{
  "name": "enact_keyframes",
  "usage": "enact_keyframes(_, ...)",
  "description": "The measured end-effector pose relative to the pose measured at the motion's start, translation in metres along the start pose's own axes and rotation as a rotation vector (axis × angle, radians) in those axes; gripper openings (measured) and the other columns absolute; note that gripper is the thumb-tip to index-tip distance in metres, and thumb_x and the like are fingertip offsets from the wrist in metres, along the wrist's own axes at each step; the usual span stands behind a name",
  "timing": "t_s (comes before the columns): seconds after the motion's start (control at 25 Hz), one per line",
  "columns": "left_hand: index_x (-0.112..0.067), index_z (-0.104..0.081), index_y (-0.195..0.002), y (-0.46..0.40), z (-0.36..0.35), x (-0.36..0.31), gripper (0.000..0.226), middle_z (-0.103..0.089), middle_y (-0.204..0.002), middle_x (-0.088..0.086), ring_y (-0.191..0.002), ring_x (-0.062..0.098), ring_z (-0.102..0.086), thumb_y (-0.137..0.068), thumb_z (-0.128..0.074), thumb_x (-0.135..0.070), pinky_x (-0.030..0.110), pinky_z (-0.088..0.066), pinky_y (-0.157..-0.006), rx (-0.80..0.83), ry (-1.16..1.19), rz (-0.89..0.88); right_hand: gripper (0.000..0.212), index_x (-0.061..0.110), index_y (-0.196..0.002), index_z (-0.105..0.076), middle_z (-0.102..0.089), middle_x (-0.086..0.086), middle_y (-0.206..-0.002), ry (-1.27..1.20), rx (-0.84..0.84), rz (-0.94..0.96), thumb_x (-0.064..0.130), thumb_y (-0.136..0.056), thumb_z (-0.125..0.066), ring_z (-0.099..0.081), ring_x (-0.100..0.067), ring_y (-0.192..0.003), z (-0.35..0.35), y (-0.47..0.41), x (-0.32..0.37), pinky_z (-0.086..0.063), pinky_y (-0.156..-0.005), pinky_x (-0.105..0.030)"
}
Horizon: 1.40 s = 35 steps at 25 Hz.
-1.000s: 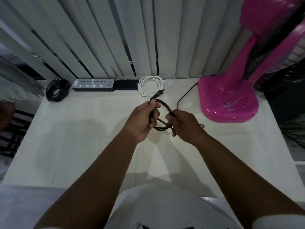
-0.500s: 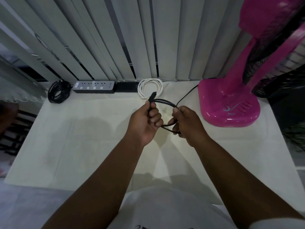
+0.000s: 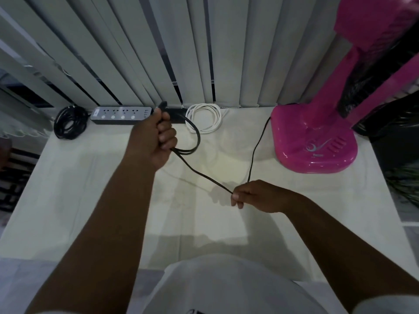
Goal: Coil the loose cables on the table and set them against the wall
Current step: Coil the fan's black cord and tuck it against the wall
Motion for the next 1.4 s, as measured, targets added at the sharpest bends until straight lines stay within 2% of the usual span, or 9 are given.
enact_keyframes(0.16, -0.017, -0.050, -0.078, -0.005, 0.012, -0.018, 0.032, -0.036, -0.047, -0.011, -0.033, 0.004, -0.027, -0.103, -0.035, -0.030, 0.016, -0.014, -0.036, 0.096, -0.089, 0.061, 0.026, 0.026, -0.111, -0.067, -0.067, 0.001, -0.121, 0.358, -0.012, -0.031, 0.034, -0.103, -0.044, -0.050, -0.015, -0.128, 0.014, -0.032, -0.020, -0.035, -0.106, -0.039)
enact_keyframes(0.2, -0.017, -0.050, -0.078, -0.007, 0.015, -0.020, 0.031, -0.036, -0.048, -0.011, -0.033, 0.004, -0.027, -0.103, -0.035, -0.030, 0.016, -0.015, -0.036, 0.108, -0.128, 0.077, 0.022, 0.024, -0.104, -0.068, -0.071, -0.002, -0.117, 0.330, -0.060, -0.073, 0.029, -0.102, -0.046, -0.055, -0.016, -0.124, 0.024, -0.038, -0.025, -0.039, -0.105, -0.037)
enact_keyframes(0.28, -0.017, -0.050, -0.078, -0.010, 0.021, -0.018, 0.031, -0.035, -0.049, -0.010, -0.035, 0.004, -0.027, -0.103, -0.036, -0.029, 0.017, -0.015, -0.036, 0.095, -0.200, 0.094, 0.022, 0.024, -0.084, -0.068, -0.077, -0.003, -0.086, 0.154, -0.228, -0.162, 0.025, -0.098, -0.051, -0.070, -0.008, -0.085, 0.051, -0.046, -0.029, -0.052, -0.081, -0.033)
enact_keyframes(0.44, -0.014, -0.051, -0.079, -0.024, 0.027, 0.008, 0.030, -0.036, -0.050, -0.007, -0.037, 0.004, -0.026, -0.103, -0.038, -0.028, 0.017, -0.017, -0.035, -0.016, -0.280, 0.146, 0.034, 0.019, -0.074, -0.072, -0.066, 0.007, -0.047, -0.018, -0.627, -0.359, 0.042, -0.092, -0.056, -0.063, -0.004, -0.042, 0.104, -0.063, -0.014, -0.046, -0.053, -0.023)
enact_keyframes(0.64, -0.011, -0.054, -0.082, -0.045, 0.007, 0.055, 0.032, -0.040, -0.049, -0.007, -0.036, 0.004, -0.029, -0.104, -0.038, -0.027, 0.017, -0.020, -0.034, -0.058, -0.353, 0.245, 0.037, 0.009, -0.073, -0.073, -0.074, -0.013, -0.078, 0.036, -0.764, -0.339, 0.041, -0.087, -0.059, -0.071, -0.032, -0.075, 0.114, -0.079, 0.027, -0.058, -0.077, -0.042)
enact_keyframes(0.8, -0.006, -0.059, -0.084, -0.066, -0.013, 0.079, 0.034, -0.045, -0.051, -0.005, -0.038, 0.005, -0.032, -0.103, -0.041, -0.028, 0.018, -0.023, -0.035, -0.067, -0.343, 0.304, 0.031, 0.010, -0.072, -0.069, -0.072, -0.008, -0.068, -0.125, -0.892, -0.197, 0.037, -0.087, -0.065, -0.070, -0.029, -0.067, 0.106, -0.079, 0.045, -0.058, -0.072, -0.045)
enact_keyframes(1.0, -0.008, -0.057, -0.080, -0.093, -0.026, 0.090, 0.034, -0.054, -0.063, 0.001, -0.041, 0.006, -0.034, -0.099, -0.051, -0.035, 0.019, -0.023, -0.034, -0.055, -0.306, 0.304, 0.024, 0.014, -0.071, -0.065, -0.064, -0.001, -0.056, -0.176, -0.873, -0.018, 0.033, -0.084, -0.072, -0.063, -0.022, -0.055, 0.081, -0.070, 0.045, -0.053, -0.060, -0.040)
enact_keyframes(1.2, -0.015, -0.057, -0.087, -0.104, -0.038, 0.101, 0.015, -0.049, -0.063, 0.000, -0.049, 0.010, -0.039, -0.099, -0.048, -0.015, 0.018, -0.025, -0.035, -0.071, -0.373, 0.295, 0.019, 0.022, -0.070, -0.064, -0.056, 0.009, -0.056, -0.120, -0.799, 0.026, 0.032, -0.083, -0.073, -0.053, -0.008, -0.055, 0.074, -0.074, 0.024, -0.045, -0.058, -0.029)
enact_keyframes(1.4, -0.016, -0.044, -0.079, -0.117, -0.043, 0.097, 0.026, -0.040, -0.047, -0.002, -0.054, 0.018, -0.051, -0.104, -0.038, -0.020, 0.032, -0.053, -0.064, -0.129, -0.190, 0.308, 0.028, 0.011, -0.107, -0.068, -0.067, -0.007, -0.107, 0.265, -0.679, 0.154, 0.032, -0.088, -0.068, -0.057, -0.025, -0.111, 0.064, -0.072, 0.008, -0.046, -0.088, -0.033)
Point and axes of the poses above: each hand's wrist, its own y-axis away from the middle knuckle, its own z-axis out of the back of the hand, x = y × z, the point moved 4 cm from there along -y, towards the middle knuckle
